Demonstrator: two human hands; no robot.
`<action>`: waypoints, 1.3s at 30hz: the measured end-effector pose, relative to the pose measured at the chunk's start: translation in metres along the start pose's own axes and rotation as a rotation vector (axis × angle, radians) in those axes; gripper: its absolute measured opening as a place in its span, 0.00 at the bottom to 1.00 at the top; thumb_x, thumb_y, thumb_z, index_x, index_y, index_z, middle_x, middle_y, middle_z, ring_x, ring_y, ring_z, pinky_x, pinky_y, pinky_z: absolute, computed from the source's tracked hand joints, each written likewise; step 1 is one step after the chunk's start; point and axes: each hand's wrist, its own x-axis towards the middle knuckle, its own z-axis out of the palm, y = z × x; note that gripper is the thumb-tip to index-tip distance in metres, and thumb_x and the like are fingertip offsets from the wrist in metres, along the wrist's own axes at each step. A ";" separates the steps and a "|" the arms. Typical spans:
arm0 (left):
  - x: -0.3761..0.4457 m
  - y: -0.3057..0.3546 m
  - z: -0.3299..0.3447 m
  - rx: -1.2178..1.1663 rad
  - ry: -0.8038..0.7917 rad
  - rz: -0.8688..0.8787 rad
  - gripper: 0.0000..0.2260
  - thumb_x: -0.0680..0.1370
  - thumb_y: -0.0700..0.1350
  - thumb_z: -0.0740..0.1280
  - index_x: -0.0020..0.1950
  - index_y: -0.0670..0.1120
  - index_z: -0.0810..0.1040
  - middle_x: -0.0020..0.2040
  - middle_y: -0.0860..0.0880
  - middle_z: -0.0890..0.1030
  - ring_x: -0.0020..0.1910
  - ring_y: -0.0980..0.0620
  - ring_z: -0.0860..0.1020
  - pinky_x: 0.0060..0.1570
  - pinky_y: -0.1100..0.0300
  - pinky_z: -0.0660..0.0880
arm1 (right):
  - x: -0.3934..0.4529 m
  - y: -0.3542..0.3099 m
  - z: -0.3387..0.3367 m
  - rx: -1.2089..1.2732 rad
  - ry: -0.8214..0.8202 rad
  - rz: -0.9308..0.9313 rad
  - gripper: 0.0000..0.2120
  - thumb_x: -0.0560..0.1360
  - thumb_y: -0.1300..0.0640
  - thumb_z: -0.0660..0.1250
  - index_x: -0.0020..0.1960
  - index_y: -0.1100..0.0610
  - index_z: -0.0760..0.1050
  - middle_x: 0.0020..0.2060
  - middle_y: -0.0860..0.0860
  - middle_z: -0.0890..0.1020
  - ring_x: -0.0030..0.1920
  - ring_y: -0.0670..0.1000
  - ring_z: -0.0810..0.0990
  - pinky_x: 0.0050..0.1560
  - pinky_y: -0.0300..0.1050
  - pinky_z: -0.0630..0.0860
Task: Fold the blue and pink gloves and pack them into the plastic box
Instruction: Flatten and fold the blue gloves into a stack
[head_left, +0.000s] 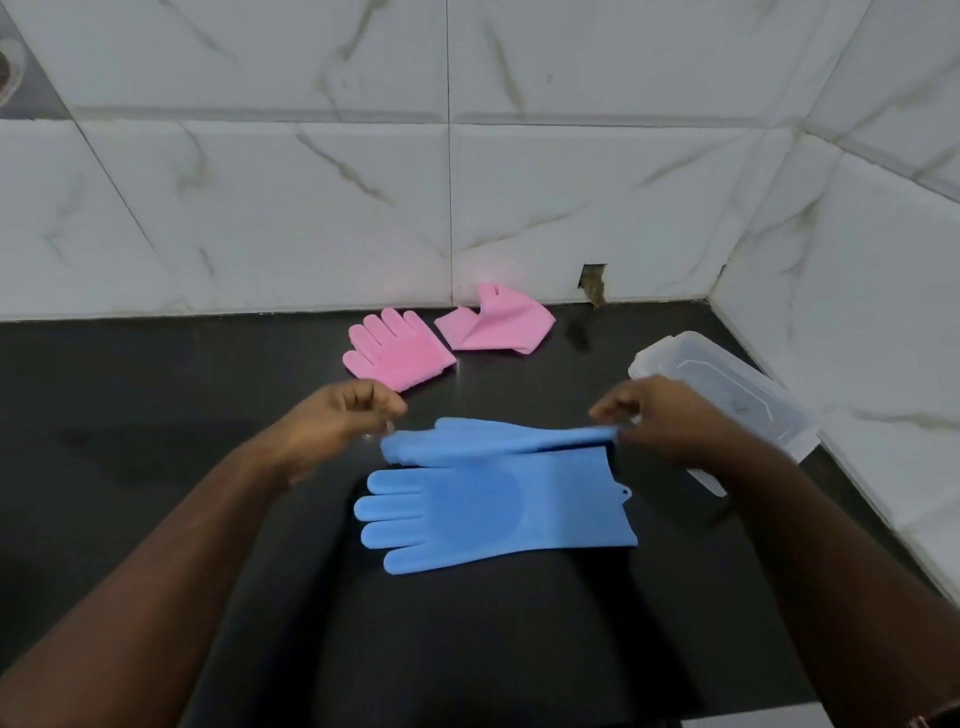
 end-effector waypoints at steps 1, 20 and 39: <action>-0.008 -0.011 0.004 0.046 0.018 -0.014 0.11 0.73 0.37 0.72 0.53 0.48 0.83 0.51 0.48 0.85 0.48 0.55 0.82 0.52 0.58 0.76 | -0.005 0.004 0.010 -0.050 -0.055 0.018 0.17 0.71 0.63 0.73 0.57 0.50 0.81 0.51 0.44 0.82 0.44 0.39 0.78 0.45 0.34 0.72; -0.045 -0.097 0.050 -0.073 0.514 -0.309 0.08 0.77 0.37 0.70 0.55 0.42 0.81 0.43 0.45 0.84 0.37 0.51 0.82 0.49 0.53 0.83 | 0.003 -0.093 0.152 -0.196 -0.041 -0.398 0.15 0.79 0.50 0.63 0.63 0.51 0.79 0.57 0.51 0.78 0.59 0.54 0.74 0.59 0.52 0.73; -0.053 -0.099 0.051 -0.268 0.533 -0.264 0.09 0.81 0.39 0.64 0.48 0.44 0.84 0.45 0.44 0.87 0.41 0.50 0.84 0.50 0.53 0.83 | -0.033 -0.068 0.159 0.098 0.158 -0.405 0.11 0.78 0.58 0.65 0.58 0.52 0.82 0.55 0.48 0.84 0.56 0.51 0.78 0.59 0.44 0.70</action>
